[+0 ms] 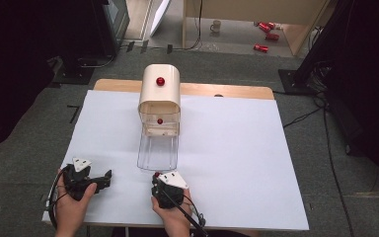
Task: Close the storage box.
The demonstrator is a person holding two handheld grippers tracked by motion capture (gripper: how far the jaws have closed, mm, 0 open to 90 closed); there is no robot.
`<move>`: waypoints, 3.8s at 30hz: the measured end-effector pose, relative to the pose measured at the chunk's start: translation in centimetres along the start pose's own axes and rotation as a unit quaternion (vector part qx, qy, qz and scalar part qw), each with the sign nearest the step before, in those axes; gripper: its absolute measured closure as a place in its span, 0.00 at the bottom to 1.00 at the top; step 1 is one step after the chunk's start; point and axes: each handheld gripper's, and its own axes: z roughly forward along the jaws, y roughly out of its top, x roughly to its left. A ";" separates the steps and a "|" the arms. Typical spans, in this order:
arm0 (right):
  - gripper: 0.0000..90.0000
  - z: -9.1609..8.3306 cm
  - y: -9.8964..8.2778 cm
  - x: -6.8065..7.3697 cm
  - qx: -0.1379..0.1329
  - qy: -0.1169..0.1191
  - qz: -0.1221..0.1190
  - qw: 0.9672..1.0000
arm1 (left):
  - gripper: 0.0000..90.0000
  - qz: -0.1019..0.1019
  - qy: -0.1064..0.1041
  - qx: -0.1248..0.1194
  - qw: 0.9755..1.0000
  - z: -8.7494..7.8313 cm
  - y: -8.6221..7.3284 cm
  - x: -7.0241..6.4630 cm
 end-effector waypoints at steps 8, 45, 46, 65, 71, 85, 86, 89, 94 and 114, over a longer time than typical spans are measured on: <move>0.83 0.1 0.0 0.2 -0.011 -0.015 0.011 1.000 | 0.01 0.000 0.000 0.000 1.000 0.0 0.0 0.0; 0.84 1.7 4.4 -1.2 -0.021 -0.020 -0.008 1.000 | 0.01 0.000 0.000 0.000 1.000 0.0 0.0 0.0; 0.84 1.7 4.4 -1.2 -0.021 -0.020 -0.008 1.000 | 0.01 0.000 0.000 0.000 1.000 0.0 0.0 0.0; 0.83 3.4 6.0 -2.2 -0.013 -0.015 -0.009 1.000 | 0.01 0.000 0.000 0.000 1.000 0.0 0.0 0.0; 0.83 3.8 6.4 -2.5 -0.011 -0.014 -0.007 1.000 | 0.01 0.000 0.000 0.000 1.000 0.0 0.0 0.0; 0.83 4.6 7.1 -2.8 -0.010 -0.016 -0.012 1.000 | 0.01 0.000 0.000 0.000 1.000 0.0 0.0 0.0; 0.84 4.7 7.2 -2.7 -0.010 -0.017 -0.012 1.000 | 0.01 0.000 0.000 0.000 1.000 0.0 0.0 0.0; 0.84 4.8 7.4 -2.8 -0.010 -0.018 -0.013 1.000 | 0.01 0.000 0.000 0.000 1.000 0.0 0.0 0.0; 0.84 5.1 7.7 -2.9 -0.013 -0.018 -0.012 1.000 | 0.01 0.000 0.000 0.000 1.000 0.0 0.0 0.0; 0.84 6.8 8.7 -3.4 -0.012 -0.025 -0.020 0.999 | 0.01 0.000 0.000 0.000 1.000 0.0 0.0 0.0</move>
